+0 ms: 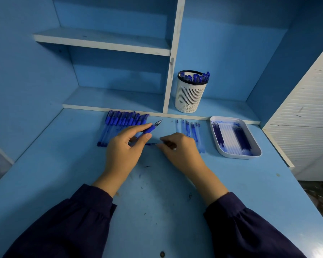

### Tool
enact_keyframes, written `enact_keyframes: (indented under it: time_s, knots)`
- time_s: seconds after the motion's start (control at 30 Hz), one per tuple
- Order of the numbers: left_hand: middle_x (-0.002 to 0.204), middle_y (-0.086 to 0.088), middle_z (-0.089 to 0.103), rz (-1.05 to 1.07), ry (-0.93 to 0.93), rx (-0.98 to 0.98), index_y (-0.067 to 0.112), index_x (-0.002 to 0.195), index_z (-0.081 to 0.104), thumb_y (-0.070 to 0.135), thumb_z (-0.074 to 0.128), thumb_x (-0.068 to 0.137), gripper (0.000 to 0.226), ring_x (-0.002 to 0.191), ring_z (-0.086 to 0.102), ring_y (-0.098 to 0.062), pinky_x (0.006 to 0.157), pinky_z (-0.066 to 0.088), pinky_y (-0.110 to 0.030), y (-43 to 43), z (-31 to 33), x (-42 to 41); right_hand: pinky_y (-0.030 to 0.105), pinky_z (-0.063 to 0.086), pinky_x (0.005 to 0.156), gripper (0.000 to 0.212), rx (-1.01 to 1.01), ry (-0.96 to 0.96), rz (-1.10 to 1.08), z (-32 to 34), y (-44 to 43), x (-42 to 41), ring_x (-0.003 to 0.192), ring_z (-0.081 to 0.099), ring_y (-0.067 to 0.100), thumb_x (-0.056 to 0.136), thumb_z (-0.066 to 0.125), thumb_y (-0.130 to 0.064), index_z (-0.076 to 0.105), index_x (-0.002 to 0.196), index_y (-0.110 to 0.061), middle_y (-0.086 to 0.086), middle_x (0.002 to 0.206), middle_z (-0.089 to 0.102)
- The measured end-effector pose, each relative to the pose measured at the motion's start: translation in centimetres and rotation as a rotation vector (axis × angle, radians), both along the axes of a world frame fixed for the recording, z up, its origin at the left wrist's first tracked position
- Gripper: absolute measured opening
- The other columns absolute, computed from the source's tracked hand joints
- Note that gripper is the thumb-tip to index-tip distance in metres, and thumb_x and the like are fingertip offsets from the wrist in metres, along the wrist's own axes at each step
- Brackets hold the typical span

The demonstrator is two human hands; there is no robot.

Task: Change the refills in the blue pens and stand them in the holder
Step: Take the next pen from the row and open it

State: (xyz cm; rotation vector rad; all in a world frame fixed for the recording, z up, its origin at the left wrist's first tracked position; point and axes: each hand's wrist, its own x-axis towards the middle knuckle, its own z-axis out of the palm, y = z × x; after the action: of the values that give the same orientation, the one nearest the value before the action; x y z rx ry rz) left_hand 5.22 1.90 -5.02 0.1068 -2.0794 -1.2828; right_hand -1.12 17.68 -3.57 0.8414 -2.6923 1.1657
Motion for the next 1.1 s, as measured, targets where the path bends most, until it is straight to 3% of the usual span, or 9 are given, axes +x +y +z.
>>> enact_keyframes:
  time_s: [0.1,0.23,0.4,0.5,0.67,0.73,0.87,0.97,1.1]
  knots:
    - [0.103,0.012,0.072,0.016,-0.001,-0.052,0.042,0.111,0.069,0.025,0.072,0.088,0.028,0.076,0.060,-0.003,0.067,0.049,-0.024,-0.1,-0.4,-0.1,0.032,0.053,0.077,0.026,-0.245,-0.148,-0.064,0.8,0.2,-0.1,0.079,0.065,0.021,0.094,0.060,-0.030,0.072,0.095,-0.008,0.007,0.083,0.071]
    - [0.109,0.012,0.071,0.012,0.057,-0.207,0.025,0.113,0.074,0.018,0.074,0.088,0.026,0.094,0.067,-0.006,0.073,0.058,-0.040,-0.2,-0.6,-0.1,0.026,0.055,0.069,0.025,-0.528,-0.378,0.011,1.9,0.2,0.2,0.070,0.064,0.011,0.093,0.061,-0.030,0.070,0.093,-0.006,0.007,0.078,0.071]
    - [0.107,0.011,0.072,-0.038,0.093,-0.273,0.020,0.112,0.074,0.023,0.066,0.090,0.023,0.095,0.068,-0.006,0.071,0.058,-0.037,-0.2,-0.8,-0.1,0.021,0.050,0.067,0.002,-0.511,-0.292,0.097,1.6,0.4,0.1,0.066,0.062,0.010,0.090,0.065,-0.006,0.066,0.088,-0.007,0.005,0.073,0.067]
    - [0.105,0.011,0.072,-0.049,0.087,-0.258,0.019,0.113,0.074,0.021,0.066,0.092,0.022,0.086,0.068,-0.010,0.067,0.057,-0.035,-0.3,-0.9,-0.1,0.022,0.053,0.079,0.014,-0.506,-0.240,0.148,1.8,0.6,0.2,0.083,0.067,0.015,0.087,0.063,0.005,0.068,0.091,-0.007,0.005,0.087,0.070]
    - [0.104,0.009,0.072,-0.071,0.102,-0.284,0.015,0.112,0.074,0.010,0.069,0.091,0.023,0.091,0.066,-0.001,0.074,0.053,-0.018,-0.2,-0.7,0.1,0.035,0.055,0.073,0.007,-0.453,-0.249,0.081,2.0,0.7,0.2,0.075,0.065,0.018,0.091,0.066,-0.021,0.066,0.094,-0.014,0.003,0.080,0.069]
    - [0.105,0.010,0.071,-0.073,0.098,-0.289,0.015,0.112,0.074,0.011,0.069,0.091,0.022,0.093,0.066,-0.001,0.076,0.052,-0.016,-0.2,-0.7,0.1,0.039,0.056,0.075,0.005,-0.414,-0.231,0.077,2.0,0.9,0.0,0.077,0.065,0.022,0.092,0.063,-0.015,0.065,0.090,-0.011,0.006,0.079,0.069]
    - [0.106,0.011,0.071,-0.090,0.089,-0.292,0.016,0.113,0.074,0.010,0.068,0.091,0.024,0.094,0.065,-0.001,0.076,0.050,-0.015,-0.2,-0.6,0.2,0.021,0.053,0.075,0.017,-0.530,-0.327,0.136,2.3,1.1,0.2,0.086,0.066,0.015,0.085,0.069,-0.002,0.063,0.100,-0.008,0.008,0.096,0.069]
    - [0.106,0.010,0.071,-0.086,0.085,-0.298,0.015,0.114,0.074,0.011,0.068,0.091,0.023,0.094,0.066,-0.003,0.077,0.052,-0.017,-0.2,-0.5,0.3,0.028,0.055,0.072,0.013,-0.404,-0.284,0.097,2.1,1.1,0.2,0.075,0.066,0.014,0.088,0.070,-0.019,0.066,0.096,-0.010,0.007,0.084,0.070]
    - [0.105,0.012,0.071,-0.078,0.081,-0.296,0.016,0.113,0.074,0.011,0.068,0.091,0.023,0.091,0.064,0.001,0.076,0.048,-0.012,-0.2,-0.6,0.3,0.020,0.051,0.073,0.012,-0.485,-0.351,0.149,2.2,1.3,0.2,0.079,0.064,0.009,0.088,0.067,-0.005,0.067,0.100,-0.009,0.004,0.088,0.069]
